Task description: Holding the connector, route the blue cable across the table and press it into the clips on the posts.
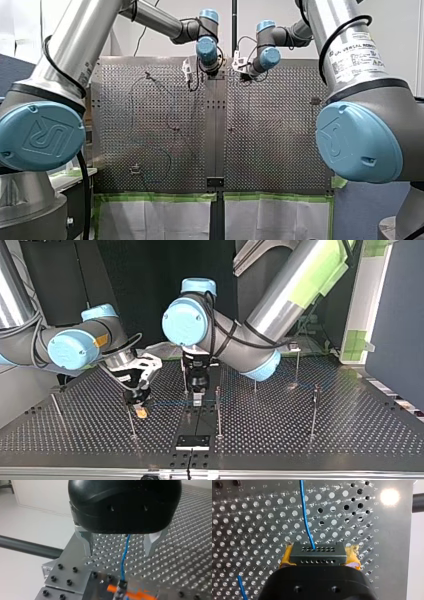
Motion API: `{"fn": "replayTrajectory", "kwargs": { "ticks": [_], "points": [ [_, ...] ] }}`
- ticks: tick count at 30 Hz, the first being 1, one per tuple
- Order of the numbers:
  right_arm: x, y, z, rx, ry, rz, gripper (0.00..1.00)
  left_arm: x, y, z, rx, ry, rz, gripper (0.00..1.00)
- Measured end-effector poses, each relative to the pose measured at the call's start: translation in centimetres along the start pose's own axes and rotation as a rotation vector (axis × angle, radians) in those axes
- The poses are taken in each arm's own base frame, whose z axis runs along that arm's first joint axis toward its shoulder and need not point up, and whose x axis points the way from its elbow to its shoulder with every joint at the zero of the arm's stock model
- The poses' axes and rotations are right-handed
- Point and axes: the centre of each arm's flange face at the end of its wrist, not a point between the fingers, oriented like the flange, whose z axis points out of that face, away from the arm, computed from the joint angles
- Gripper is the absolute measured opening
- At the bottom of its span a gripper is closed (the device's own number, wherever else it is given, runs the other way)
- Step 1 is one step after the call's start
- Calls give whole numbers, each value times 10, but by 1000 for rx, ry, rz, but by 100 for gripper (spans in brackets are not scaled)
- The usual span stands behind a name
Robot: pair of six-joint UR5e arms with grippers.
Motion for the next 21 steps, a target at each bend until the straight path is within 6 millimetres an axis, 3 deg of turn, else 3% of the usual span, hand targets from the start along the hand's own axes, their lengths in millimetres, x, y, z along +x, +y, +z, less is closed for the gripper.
{"fn": "replayTrajectory", "kwargs": {
  "ticks": [11,21],
  "points": [
    [-1,0,0,1,-1,0,0,8,-18,-14,32,5,4,100],
    [-1,0,0,4,-1,0,0,34,-17,16,37,-15,-6,100]
  ]
}}
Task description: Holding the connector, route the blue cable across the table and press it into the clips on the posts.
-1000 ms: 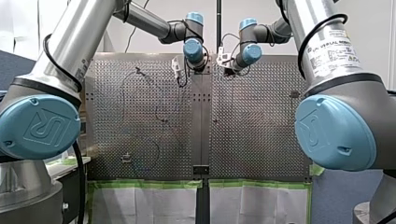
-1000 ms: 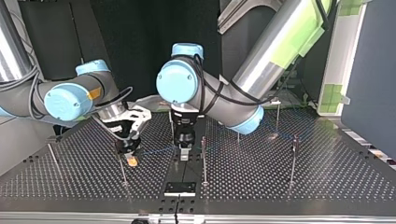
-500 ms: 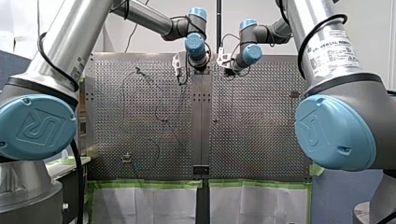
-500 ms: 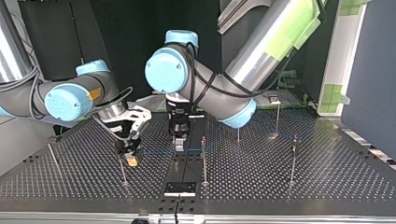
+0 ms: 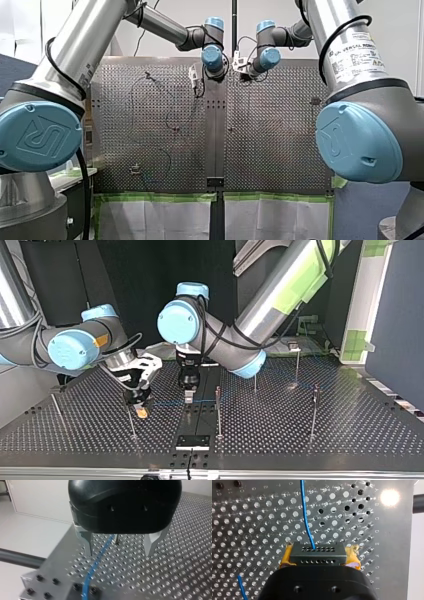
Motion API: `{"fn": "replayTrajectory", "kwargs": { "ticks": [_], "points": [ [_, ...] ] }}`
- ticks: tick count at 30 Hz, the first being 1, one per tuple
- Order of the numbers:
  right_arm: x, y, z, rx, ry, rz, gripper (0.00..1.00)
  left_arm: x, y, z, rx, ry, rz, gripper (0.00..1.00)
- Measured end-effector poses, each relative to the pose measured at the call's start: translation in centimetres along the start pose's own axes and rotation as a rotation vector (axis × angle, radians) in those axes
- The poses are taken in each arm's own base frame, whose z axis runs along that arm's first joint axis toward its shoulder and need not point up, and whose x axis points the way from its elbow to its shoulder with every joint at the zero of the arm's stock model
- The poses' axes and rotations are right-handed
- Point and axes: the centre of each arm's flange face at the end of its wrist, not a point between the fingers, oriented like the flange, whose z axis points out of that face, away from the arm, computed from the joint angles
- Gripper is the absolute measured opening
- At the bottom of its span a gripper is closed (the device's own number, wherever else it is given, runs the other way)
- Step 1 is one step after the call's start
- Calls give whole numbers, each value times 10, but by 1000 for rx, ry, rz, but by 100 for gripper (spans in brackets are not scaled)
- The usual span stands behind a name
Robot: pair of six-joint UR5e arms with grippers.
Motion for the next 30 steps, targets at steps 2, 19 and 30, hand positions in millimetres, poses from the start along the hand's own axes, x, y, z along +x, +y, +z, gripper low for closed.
{"fn": "replayTrajectory", "kwargs": {
  "ticks": [2,19,30],
  "points": [
    [0,0,0,1,0,0,0,4,3,7,-1,-9,-6,100],
    [0,0,0,1,2,1,0,-4,25,31,-11,-27,-13,96],
    [0,-2,0,21,1,8,0,-3,24,28,-38,-31,-1,4]
  ]
}}
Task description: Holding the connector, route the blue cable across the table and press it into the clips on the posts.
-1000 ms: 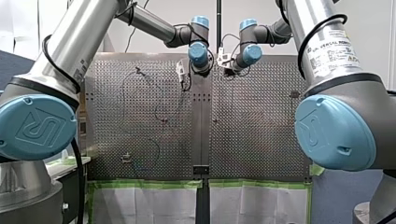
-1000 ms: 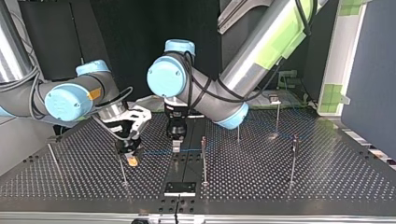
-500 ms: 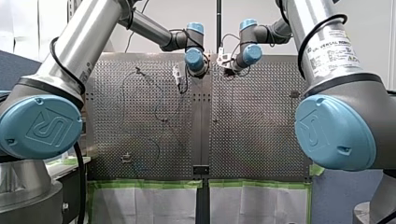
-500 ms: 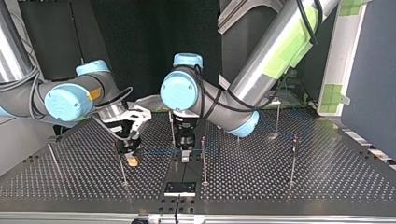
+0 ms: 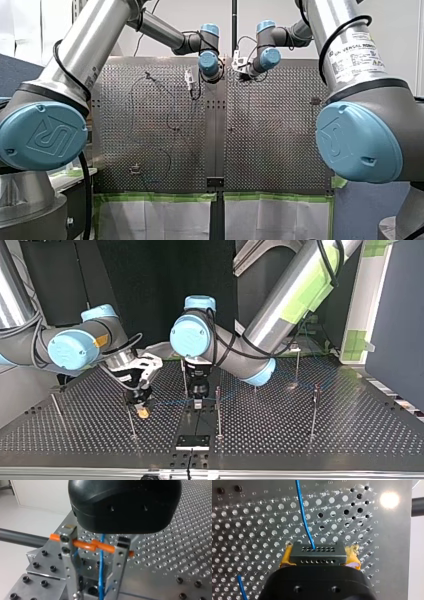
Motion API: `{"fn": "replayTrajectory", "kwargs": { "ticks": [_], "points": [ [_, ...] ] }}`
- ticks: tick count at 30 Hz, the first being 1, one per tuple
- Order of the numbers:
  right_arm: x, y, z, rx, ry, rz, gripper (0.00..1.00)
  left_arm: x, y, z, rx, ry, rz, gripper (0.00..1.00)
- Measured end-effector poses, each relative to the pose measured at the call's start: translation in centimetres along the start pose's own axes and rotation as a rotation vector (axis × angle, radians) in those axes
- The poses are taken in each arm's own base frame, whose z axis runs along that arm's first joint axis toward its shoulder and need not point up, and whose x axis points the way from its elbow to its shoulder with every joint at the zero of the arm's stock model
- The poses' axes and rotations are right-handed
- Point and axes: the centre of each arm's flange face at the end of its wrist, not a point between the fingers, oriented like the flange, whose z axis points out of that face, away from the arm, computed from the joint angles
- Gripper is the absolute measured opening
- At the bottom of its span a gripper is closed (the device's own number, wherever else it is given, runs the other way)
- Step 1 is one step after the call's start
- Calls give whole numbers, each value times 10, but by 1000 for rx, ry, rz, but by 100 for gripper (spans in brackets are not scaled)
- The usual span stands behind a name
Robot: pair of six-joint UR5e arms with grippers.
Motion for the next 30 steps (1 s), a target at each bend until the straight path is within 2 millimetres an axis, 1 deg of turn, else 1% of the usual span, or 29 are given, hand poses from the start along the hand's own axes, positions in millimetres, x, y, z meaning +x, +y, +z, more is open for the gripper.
{"fn": "replayTrajectory", "kwargs": {
  "ticks": [1,2,10,18,25,30],
  "points": [
    [0,0,0,2,0,1,0,0,0,0,-5,-1,0,4],
    [0,0,0,4,0,1,0,0,1,0,-11,-3,1,0],
    [0,-2,0,10,-2,2,0,0,3,1,-24,-3,6,0],
    [-1,-5,-1,13,-5,2,0,2,-1,-4,-23,6,12,0],
    [-6,-6,-2,13,-17,4,0,20,5,-13,-68,32,26,0],
    [-20,-5,-4,9,-44,8,0,35,9,-17,-87,34,27,0]
  ]
}}
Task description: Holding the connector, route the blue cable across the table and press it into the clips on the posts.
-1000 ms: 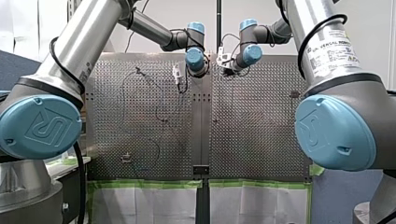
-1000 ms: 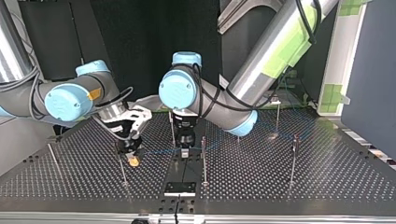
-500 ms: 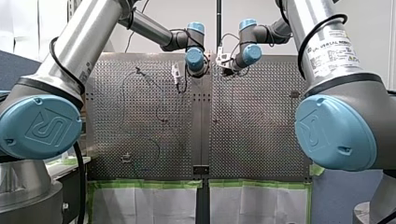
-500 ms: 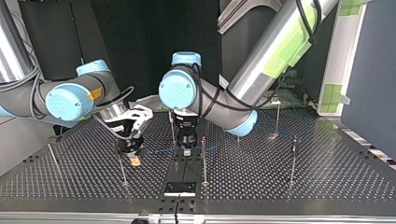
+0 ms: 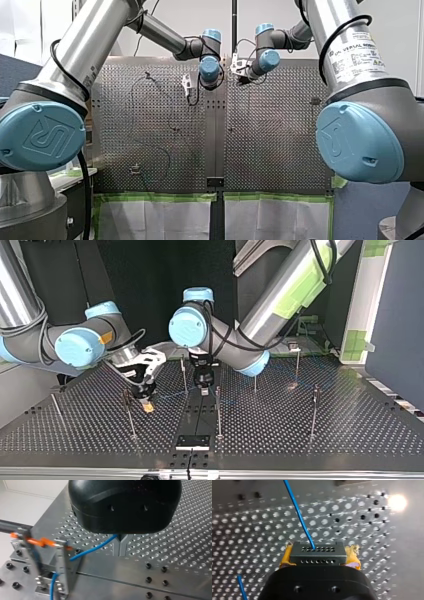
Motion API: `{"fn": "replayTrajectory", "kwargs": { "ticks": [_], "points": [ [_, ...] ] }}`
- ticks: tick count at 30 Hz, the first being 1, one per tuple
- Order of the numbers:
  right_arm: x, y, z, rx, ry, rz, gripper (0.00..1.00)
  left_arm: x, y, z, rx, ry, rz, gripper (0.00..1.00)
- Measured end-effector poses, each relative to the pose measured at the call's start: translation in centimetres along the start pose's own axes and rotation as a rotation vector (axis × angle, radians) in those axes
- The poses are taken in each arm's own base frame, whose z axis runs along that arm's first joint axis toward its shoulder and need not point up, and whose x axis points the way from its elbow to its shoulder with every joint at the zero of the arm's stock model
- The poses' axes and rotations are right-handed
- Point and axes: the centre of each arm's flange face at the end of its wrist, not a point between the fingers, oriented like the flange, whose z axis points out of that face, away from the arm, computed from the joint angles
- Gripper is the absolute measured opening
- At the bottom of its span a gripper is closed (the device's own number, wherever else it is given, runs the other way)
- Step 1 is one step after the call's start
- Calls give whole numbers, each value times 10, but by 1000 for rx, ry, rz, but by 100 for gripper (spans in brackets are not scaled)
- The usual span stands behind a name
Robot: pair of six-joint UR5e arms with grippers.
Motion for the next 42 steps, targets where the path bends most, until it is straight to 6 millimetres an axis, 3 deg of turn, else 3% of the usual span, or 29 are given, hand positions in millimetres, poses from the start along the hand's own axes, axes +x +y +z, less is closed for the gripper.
{"fn": "replayTrajectory", "kwargs": {
  "ticks": [16,31,42],
  "points": [
    [-65,10,-15,-24,-128,8,0,54,-1,-19,34,6,-10,0],
    [-120,17,-33,-42,-210,18,0,102,15,-22,91,25,-13,0],
    [-145,19,-40,-45,-219,35,0,187,26,-28,171,117,10,0]
  ]
}}
